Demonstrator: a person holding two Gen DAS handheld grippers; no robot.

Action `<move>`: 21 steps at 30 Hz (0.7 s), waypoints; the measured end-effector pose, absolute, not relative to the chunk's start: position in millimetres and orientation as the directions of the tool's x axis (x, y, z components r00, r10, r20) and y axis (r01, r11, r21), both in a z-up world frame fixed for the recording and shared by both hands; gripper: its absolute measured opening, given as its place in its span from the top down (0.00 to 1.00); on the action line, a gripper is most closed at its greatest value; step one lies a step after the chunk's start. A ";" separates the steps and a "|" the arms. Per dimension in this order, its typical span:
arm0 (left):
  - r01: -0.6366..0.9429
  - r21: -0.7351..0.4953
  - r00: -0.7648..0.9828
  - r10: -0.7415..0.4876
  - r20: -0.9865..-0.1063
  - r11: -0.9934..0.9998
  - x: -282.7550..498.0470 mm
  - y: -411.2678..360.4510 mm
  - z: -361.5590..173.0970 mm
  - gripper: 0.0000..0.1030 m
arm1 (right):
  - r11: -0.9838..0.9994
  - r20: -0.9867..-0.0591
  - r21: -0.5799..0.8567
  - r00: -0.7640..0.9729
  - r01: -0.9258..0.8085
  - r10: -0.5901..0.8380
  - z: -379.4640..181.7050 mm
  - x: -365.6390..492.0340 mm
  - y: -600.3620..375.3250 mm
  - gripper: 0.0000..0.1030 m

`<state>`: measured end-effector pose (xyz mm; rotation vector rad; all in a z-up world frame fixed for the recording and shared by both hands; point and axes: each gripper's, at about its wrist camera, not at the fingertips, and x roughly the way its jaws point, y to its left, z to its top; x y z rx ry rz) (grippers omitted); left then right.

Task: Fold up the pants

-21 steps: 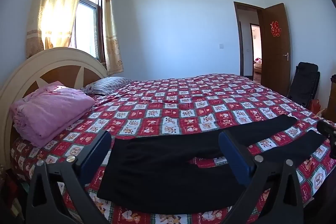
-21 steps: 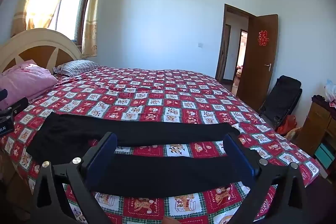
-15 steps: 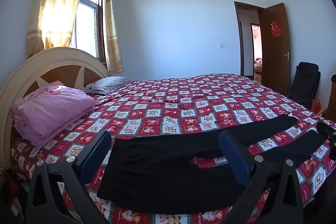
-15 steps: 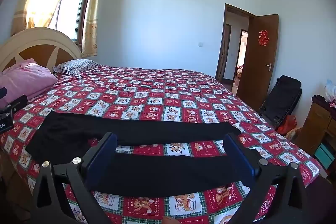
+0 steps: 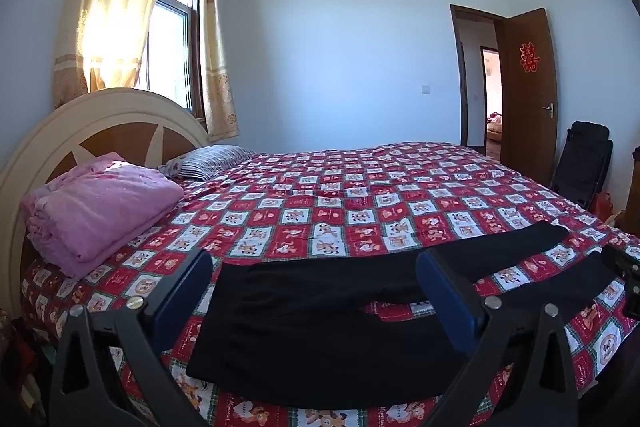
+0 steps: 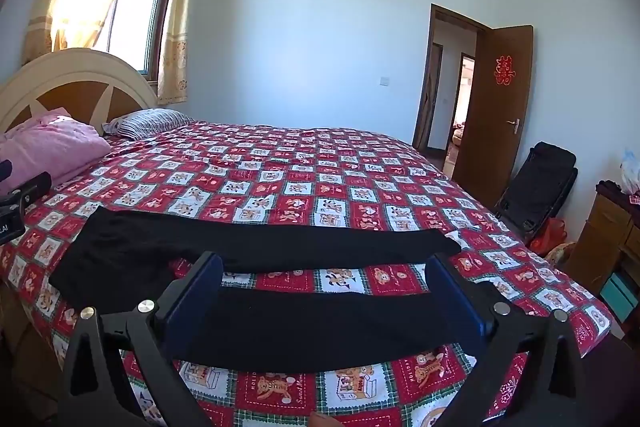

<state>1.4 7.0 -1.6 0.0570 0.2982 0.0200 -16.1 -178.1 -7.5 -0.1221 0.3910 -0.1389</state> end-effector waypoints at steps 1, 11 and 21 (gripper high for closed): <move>-0.011 0.059 0.956 0.028 -0.294 0.998 1.5 7.4 -1.7 0.00 | 0.983 -0.369 -0.146 0.916 0.110 -0.158 -7.8 -17.0 -177.4 0.01; -0.012 0.059 0.952 0.029 -0.305 0.998 4.2 5.8 -2.7 0.00 | 0.983 -0.371 -0.150 0.915 0.108 -0.157 -10.0 -17.0 -176.1 0.01; -0.012 0.056 0.952 0.029 -0.306 0.998 5.1 5.6 -2.6 0.00 | 0.983 -0.370 -0.151 0.916 0.109 -0.158 -11.4 -17.2 -174.9 0.01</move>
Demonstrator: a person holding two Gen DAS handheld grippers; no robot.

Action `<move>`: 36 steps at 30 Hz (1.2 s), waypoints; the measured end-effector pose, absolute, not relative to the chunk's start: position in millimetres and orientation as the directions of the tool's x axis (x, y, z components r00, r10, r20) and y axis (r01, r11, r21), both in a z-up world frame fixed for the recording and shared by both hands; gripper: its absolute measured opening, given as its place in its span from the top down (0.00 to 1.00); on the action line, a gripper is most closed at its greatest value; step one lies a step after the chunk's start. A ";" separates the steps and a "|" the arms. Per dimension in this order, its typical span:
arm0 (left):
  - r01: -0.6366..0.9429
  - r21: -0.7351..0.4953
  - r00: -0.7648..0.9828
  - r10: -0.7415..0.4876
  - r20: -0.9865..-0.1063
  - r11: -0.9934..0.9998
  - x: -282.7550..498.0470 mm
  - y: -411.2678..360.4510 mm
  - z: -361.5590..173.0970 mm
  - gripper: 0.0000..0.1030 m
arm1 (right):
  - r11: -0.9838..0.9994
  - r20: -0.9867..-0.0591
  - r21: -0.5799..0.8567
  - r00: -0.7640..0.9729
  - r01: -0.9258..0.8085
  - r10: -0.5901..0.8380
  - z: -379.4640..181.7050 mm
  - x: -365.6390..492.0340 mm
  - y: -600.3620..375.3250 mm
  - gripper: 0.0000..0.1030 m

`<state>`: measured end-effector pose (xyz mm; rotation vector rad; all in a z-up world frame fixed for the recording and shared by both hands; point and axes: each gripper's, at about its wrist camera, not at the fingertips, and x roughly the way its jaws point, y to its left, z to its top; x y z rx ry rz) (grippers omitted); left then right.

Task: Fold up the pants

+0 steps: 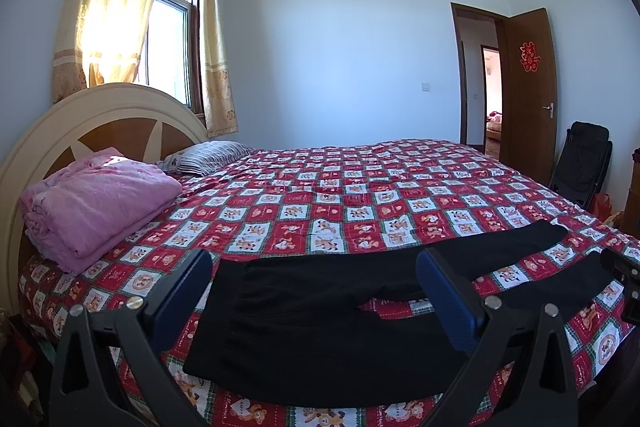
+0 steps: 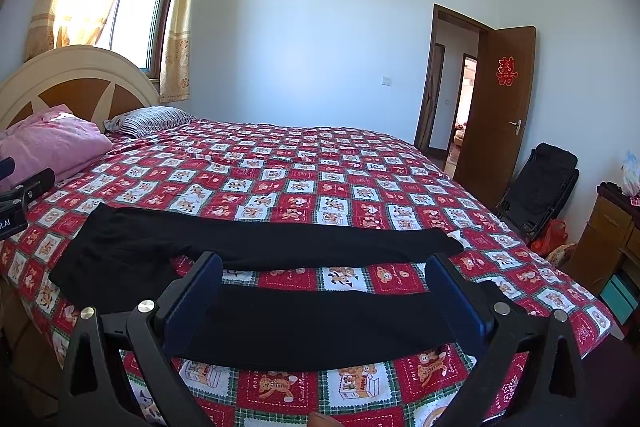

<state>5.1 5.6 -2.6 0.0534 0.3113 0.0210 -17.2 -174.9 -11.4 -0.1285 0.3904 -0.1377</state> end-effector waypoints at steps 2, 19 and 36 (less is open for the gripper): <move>-0.012 0.057 0.952 0.028 -0.304 0.998 4.4 5.9 -2.7 0.00 | 0.982 -0.370 -0.152 0.915 0.108 -0.158 -11.0 -17.0 -175.1 0.01; -0.013 0.056 0.952 0.029 -0.305 0.998 4.3 3.1 -3.2 0.00 | 0.982 -0.371 -0.153 0.915 0.107 -0.158 -11.4 -16.7 -174.9 0.01; -0.014 0.054 0.951 0.030 -0.308 0.998 4.3 -0.9 -6.9 0.00 | 0.982 -0.374 -0.156 0.914 0.106 -0.158 -13.3 -17.0 -173.2 0.01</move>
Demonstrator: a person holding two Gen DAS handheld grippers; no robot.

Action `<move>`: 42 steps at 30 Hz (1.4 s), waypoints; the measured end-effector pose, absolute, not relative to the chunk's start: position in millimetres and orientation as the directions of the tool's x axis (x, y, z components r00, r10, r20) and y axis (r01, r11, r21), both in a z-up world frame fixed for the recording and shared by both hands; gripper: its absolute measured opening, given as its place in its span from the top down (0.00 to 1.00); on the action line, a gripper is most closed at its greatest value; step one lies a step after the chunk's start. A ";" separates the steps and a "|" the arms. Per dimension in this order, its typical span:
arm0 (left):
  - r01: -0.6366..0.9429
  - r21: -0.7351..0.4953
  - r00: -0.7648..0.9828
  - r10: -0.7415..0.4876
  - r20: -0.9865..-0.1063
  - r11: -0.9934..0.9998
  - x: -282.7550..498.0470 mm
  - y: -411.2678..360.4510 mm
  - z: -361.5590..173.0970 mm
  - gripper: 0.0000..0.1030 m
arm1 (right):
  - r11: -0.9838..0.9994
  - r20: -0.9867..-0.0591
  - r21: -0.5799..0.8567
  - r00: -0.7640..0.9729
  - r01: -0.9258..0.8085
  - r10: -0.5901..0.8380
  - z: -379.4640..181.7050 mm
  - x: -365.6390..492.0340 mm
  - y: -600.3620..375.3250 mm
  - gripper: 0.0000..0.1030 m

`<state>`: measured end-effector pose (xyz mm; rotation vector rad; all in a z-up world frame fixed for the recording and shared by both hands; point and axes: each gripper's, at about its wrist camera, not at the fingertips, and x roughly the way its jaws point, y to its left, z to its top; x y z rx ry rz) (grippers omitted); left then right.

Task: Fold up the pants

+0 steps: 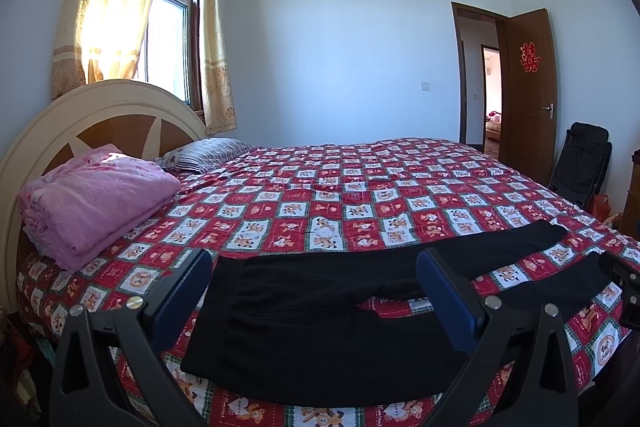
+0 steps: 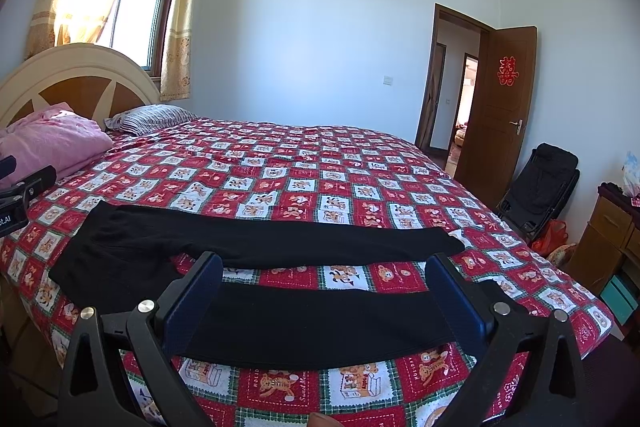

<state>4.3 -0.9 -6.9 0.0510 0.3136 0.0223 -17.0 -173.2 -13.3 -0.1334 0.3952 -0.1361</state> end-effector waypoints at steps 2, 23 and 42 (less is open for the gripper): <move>-0.015 0.054 0.951 0.031 -0.307 0.998 4.4 -0.5 -6.8 0.00 | 0.982 -0.374 -0.156 0.914 0.106 -0.158 -13.4 -16.8 -172.6 0.01; -0.043 0.039 0.925 0.055 -0.375 0.998 28.6 12.4 -29.5 0.00 | 0.986 -0.407 -0.156 0.905 0.061 -0.121 -26.8 -9.2 -170.7 0.01; -0.194 0.090 0.767 0.208 -0.607 0.977 196.6 151.4 -109.0 0.00 | 0.990 -0.612 -0.136 0.784 0.029 -0.107 -94.2 100.2 -230.6 0.01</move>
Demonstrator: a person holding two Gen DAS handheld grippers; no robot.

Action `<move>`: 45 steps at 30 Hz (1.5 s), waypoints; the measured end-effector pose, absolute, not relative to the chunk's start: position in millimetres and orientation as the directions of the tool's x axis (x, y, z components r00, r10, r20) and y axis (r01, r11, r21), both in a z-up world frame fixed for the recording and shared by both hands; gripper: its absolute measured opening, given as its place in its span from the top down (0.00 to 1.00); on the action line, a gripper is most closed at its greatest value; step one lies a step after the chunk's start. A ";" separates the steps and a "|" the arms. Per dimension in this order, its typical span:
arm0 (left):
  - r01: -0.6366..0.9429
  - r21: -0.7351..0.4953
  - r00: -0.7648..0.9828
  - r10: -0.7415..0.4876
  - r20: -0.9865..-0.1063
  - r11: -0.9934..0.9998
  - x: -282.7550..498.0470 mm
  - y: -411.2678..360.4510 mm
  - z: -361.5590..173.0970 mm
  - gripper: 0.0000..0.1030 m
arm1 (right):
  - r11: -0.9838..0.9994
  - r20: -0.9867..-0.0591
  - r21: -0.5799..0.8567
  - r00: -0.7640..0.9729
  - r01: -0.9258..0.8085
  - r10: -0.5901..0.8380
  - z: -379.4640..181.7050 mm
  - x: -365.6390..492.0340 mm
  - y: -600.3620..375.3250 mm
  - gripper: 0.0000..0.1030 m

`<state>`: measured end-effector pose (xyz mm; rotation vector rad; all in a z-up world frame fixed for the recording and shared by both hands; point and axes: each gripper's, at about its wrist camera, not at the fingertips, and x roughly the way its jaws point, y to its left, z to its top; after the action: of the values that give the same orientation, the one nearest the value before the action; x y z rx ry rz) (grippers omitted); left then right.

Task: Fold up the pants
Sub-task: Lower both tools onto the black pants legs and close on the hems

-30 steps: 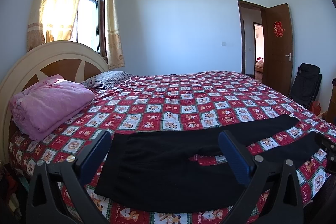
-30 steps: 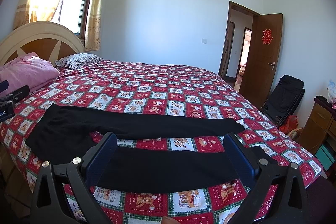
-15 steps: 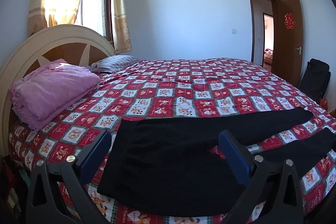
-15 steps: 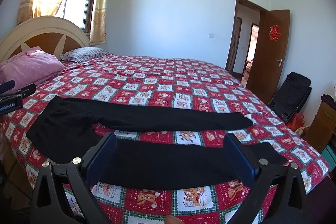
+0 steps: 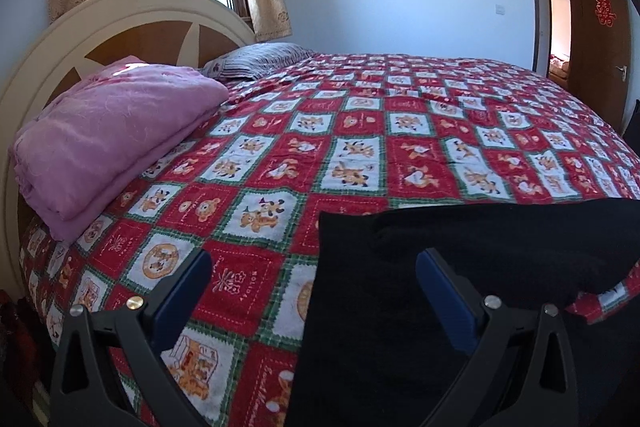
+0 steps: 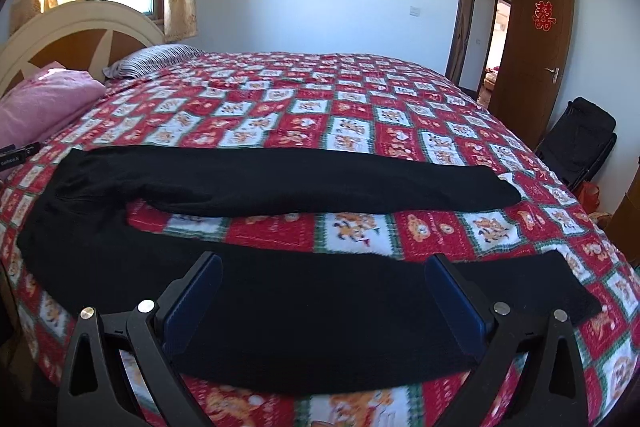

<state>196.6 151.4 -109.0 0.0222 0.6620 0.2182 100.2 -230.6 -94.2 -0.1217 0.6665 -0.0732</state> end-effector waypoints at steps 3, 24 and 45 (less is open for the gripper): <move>-0.189 0.055 0.726 0.178 -0.664 0.980 230.1 164.9 -121.9 0.14 | 0.984 -0.613 -0.169 0.777 0.049 -0.144 -92.9 113.1 -246.4 0.01; -0.107 -0.062 0.635 0.021 -0.772 0.992 300.6 177.9 -166.9 0.69 | 0.966 -0.747 -0.095 0.624 0.241 -0.229 -93.9 210.1 -403.1 0.34; -0.144 -0.047 0.602 0.049 -0.797 0.988 309.0 178.3 -176.0 0.42 | 0.936 -0.836 0.056 0.529 0.347 -0.146 -129.5 342.8 -536.9 0.31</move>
<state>309.0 178.3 -176.0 -0.1105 0.9188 0.1121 342.8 -536.9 -129.5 0.2270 0.9708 -0.2977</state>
